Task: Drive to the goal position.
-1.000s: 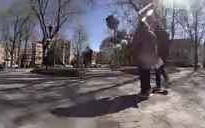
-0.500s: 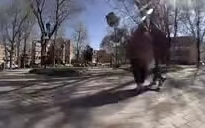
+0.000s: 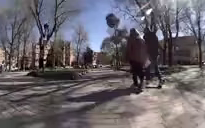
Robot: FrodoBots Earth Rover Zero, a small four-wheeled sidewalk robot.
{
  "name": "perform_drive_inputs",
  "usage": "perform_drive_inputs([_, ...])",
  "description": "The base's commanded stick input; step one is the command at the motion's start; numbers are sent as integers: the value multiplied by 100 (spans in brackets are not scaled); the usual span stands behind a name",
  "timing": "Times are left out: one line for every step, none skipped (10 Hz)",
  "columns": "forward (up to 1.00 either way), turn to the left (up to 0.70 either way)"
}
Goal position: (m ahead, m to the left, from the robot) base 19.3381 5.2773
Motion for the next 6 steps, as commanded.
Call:
perform_drive_inputs([85, 0])
perform_drive_inputs([85, 0])
perform_drive_inputs([85, 0])
perform_drive_inputs([85, 0])
perform_drive_inputs([85, 0])
perform_drive_inputs([85, 0])
